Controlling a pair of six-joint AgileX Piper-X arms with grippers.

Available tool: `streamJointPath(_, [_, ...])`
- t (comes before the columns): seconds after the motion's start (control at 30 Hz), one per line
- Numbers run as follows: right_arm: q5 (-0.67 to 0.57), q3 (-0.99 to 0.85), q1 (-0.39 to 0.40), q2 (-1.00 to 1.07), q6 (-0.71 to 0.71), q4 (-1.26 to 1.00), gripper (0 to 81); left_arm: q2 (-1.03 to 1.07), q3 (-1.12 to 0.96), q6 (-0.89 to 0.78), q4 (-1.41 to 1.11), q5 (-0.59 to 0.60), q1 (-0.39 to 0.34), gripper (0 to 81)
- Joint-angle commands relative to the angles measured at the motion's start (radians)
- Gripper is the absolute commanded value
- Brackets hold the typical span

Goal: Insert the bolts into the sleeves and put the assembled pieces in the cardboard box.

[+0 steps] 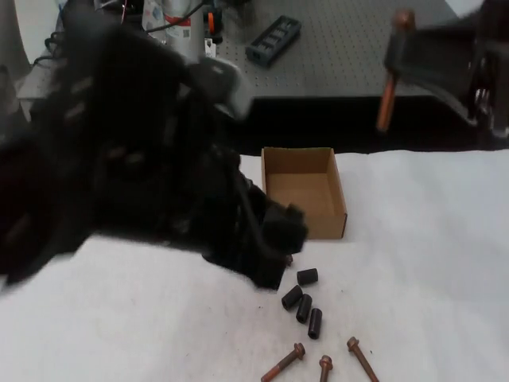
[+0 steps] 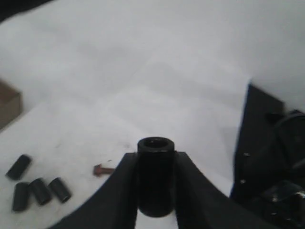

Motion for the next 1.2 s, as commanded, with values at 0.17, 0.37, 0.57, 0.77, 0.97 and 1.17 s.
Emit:
streamJointPath(0.17, [0.001,0.072,0.184,-0.006,0.125,-0.209,0.3,-0.016,0.016,-0.101,-0.074,0.080,-0.001,0.6])
streamJointPath(0.37, [0.019,0.121,0.232,-0.003,0.125,-0.254,0.3,-0.016,0.016,-0.101,-0.076,0.089,-0.001,0.6])
streamJointPath(0.57, [0.033,0.141,0.233,0.000,0.125,-0.250,0.3,-0.016,0.016,-0.101,-0.076,0.088,-0.001,0.6])
streamJointPath(0.77, [0.025,0.141,0.233,0.000,0.125,-0.250,0.3,-0.016,0.016,-0.101,-0.086,0.088,-0.001,0.6])
streamJointPath(0.97, [-0.033,0.141,0.233,0.000,0.125,-0.250,0.3,-0.016,0.016,-0.118,-0.113,0.088,-0.001,0.6])
streamJointPath(1.17, [-0.051,0.141,0.233,0.000,0.125,-0.239,0.3,-0.016,0.016,-0.125,-0.113,0.088,-0.001,0.6])
